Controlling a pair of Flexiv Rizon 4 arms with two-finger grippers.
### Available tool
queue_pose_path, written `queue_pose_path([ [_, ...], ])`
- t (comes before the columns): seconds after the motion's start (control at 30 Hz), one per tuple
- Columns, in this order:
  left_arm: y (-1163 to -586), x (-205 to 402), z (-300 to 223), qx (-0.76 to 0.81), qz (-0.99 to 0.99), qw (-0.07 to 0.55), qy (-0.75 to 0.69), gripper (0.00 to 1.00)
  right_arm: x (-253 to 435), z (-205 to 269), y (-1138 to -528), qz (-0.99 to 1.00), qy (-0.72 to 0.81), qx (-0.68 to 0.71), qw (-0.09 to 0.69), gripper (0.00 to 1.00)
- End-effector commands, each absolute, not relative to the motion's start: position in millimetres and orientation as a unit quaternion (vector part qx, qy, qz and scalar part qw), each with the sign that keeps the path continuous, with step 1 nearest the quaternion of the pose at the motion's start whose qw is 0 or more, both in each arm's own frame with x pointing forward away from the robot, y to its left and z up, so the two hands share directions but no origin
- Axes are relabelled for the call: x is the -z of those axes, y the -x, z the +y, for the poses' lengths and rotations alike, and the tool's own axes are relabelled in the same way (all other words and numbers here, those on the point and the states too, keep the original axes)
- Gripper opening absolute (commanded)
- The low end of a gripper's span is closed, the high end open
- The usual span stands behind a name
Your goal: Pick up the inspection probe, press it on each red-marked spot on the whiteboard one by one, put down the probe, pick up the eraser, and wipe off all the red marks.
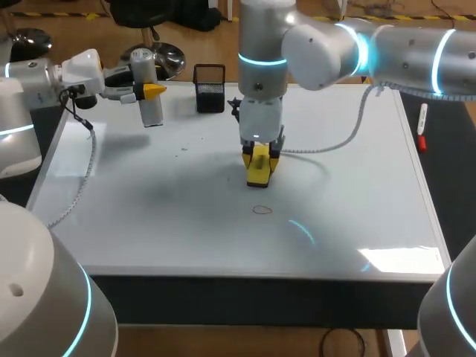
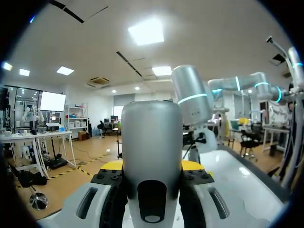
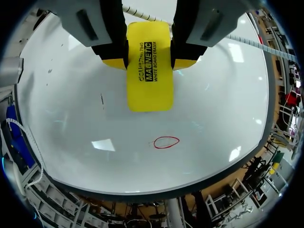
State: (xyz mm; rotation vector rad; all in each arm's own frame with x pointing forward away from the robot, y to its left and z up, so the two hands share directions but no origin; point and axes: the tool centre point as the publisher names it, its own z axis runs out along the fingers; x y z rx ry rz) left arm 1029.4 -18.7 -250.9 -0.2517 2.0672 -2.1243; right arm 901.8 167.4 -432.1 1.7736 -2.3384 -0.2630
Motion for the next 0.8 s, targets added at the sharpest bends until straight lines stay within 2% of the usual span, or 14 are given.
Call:
queue_pose_path([
  [0.03, -1027.9, 249.5, -19.3, 0.711, 0.693, 0.086, 0.085, 0.00, 440.7, 161.3, -903.4, -0.791, -0.597, 0.089, 0.098, 0.00],
  [0.8, -1027.9, 249.5, -19.3, 0.711, 0.693, 0.086, 0.085, 0.00, 455.6, 117.4, -884.1, -0.816, -0.556, 0.095, 0.124, 0.00],
])
